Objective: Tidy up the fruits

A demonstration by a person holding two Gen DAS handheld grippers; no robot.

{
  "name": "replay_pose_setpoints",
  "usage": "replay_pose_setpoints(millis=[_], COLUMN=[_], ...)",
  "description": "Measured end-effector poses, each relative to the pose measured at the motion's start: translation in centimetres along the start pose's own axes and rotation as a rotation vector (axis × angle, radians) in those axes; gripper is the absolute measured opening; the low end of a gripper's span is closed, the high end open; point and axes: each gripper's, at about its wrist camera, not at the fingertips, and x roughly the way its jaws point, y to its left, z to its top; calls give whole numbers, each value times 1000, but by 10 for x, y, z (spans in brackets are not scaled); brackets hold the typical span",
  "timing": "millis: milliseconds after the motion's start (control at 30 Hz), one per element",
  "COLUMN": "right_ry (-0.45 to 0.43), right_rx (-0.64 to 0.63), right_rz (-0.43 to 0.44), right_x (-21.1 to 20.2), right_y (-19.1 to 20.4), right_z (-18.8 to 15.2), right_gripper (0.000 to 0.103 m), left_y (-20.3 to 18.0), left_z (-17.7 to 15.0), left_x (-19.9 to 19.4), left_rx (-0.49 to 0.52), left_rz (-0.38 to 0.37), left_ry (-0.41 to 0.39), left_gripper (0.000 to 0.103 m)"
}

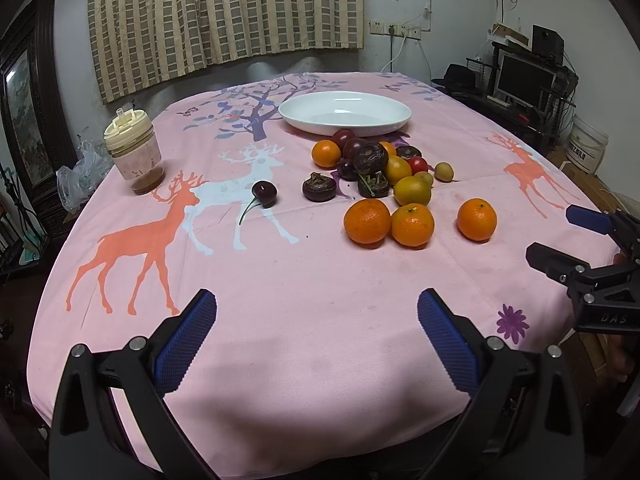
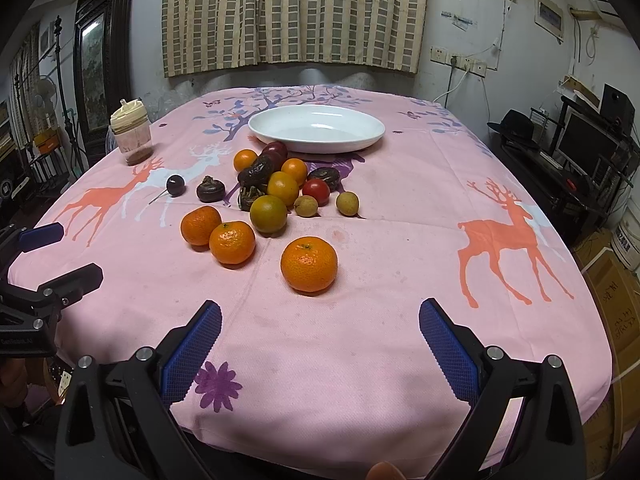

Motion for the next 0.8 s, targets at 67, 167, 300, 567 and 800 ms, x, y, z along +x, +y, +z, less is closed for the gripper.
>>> replay_pose_setpoints(millis=[67, 167, 300, 567, 800], right_ry=[0, 1, 1, 1, 1], right_rx=[0, 0, 0, 1, 2], right_rz=[0, 1, 1, 0, 0], right_x=[0, 0, 0, 1, 1], right_y=[0, 0, 0, -1, -1], right_z=[0, 0, 0, 0, 0], right_gripper=[99, 99, 99, 99, 99], left_y=[0, -1, -2, 0, 1], left_z=[0, -1, -2, -4, -7], left_x=[0, -1, -2, -2, -1], left_rx=[-1, -1, -2, -8, -9], left_rz=[0, -1, 1, -2, -1], left_ry=[0, 1, 3, 7, 12], left_gripper=[98, 98, 98, 98, 98])
